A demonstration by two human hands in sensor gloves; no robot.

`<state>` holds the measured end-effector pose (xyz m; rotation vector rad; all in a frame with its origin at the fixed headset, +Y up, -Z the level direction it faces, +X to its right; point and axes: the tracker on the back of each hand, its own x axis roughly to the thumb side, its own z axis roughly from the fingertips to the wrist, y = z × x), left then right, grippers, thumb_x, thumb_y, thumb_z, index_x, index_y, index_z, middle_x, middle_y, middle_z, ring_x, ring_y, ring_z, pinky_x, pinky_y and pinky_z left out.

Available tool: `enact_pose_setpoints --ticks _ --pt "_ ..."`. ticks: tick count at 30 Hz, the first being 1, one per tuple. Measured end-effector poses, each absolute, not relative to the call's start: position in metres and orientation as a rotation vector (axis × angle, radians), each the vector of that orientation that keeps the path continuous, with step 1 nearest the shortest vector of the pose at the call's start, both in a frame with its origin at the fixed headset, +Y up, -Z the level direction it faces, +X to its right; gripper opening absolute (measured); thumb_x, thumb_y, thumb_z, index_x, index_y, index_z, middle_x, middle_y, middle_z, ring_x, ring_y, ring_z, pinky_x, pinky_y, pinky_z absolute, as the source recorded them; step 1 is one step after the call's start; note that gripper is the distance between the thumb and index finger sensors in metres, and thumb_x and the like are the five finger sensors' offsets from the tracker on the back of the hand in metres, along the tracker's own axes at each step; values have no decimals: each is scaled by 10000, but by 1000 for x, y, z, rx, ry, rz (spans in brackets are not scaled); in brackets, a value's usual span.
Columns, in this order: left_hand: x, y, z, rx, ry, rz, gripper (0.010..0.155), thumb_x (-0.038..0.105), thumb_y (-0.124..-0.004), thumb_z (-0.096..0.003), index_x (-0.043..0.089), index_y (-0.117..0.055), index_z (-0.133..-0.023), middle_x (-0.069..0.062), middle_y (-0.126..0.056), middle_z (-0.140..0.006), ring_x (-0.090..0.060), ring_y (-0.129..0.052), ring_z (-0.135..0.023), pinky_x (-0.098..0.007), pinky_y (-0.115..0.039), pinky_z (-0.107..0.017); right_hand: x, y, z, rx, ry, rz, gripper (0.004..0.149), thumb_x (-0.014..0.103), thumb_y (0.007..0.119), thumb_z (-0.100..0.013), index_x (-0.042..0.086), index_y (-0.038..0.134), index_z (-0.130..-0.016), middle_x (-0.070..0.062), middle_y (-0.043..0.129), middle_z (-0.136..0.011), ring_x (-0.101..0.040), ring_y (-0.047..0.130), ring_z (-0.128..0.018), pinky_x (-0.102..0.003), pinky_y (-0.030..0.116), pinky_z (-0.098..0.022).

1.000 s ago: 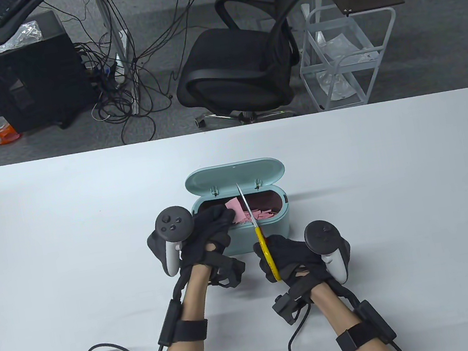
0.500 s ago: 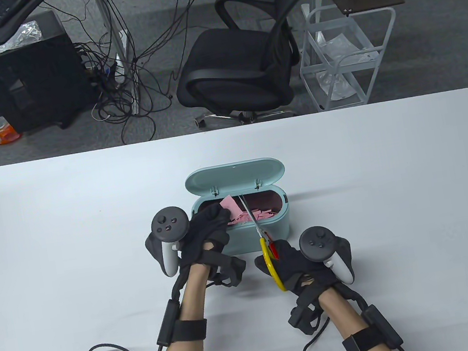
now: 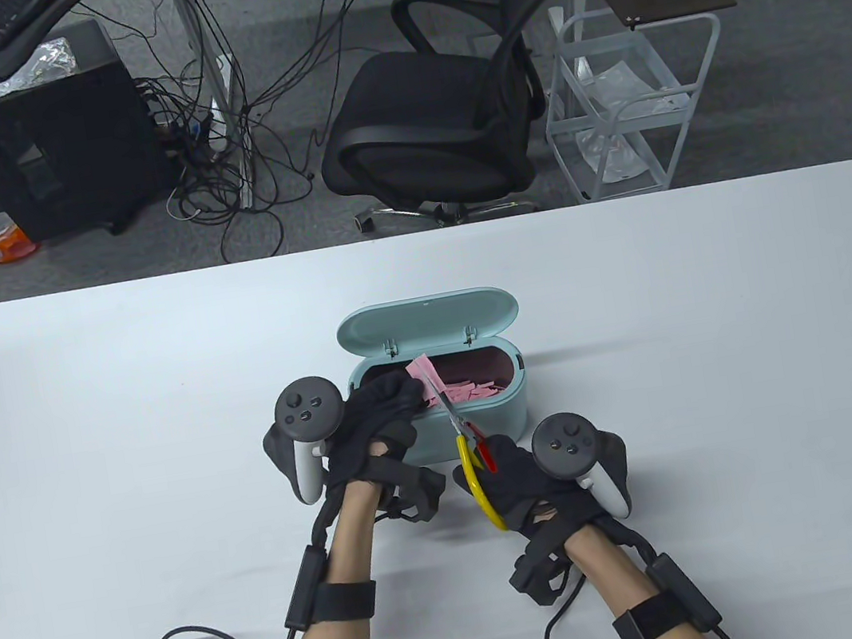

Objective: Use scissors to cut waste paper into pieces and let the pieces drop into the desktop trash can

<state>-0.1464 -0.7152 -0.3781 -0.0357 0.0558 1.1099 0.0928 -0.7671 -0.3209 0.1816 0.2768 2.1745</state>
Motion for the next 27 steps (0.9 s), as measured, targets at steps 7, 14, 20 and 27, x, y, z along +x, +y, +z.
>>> enact_pose_setpoints --ticks 7,14,20,27 --pt "-146 -716 -378 -29 62 1104 410 456 -796 -445 255 -965 -760 50 -1009 -782 -253 -801 -903 -693 -299 -732 94 -764 -322 159 220 2141 611 608 692 -391 129 746 -766 13 947 -534 -165 994 -250 -526 779 -554" --pt "-145 -716 -377 -3 76 1084 412 455 -795 -441 257 -968 -759 55 -1011 -779 -247 -809 -896 -686 -314 -735 97 -763 -322 129 218 2114 563 580 724 -386 138 790 -730 38 976 -474 -133 1007 -191 -532 753 -584" --pt "-141 -713 -378 -29 51 1001 409 449 -798 -440 259 -969 -759 54 -1006 -786 -255 -794 -904 -688 -312 -738 97 -765 -325 156 320 2104 656 655 704 -393 147 719 -808 -11 926 -602 -182 980 -322 -608 658 -627" --pt "-137 -713 -378 -31 41 956 408 448 -797 -440 266 -969 -762 58 -1003 -793 -260 -778 -913 -689 -308 -740 94 -766 -328 138 308 2075 657 653 703 -394 140 723 -803 -8 927 -591 -182 981 -312 -594 679 -615"
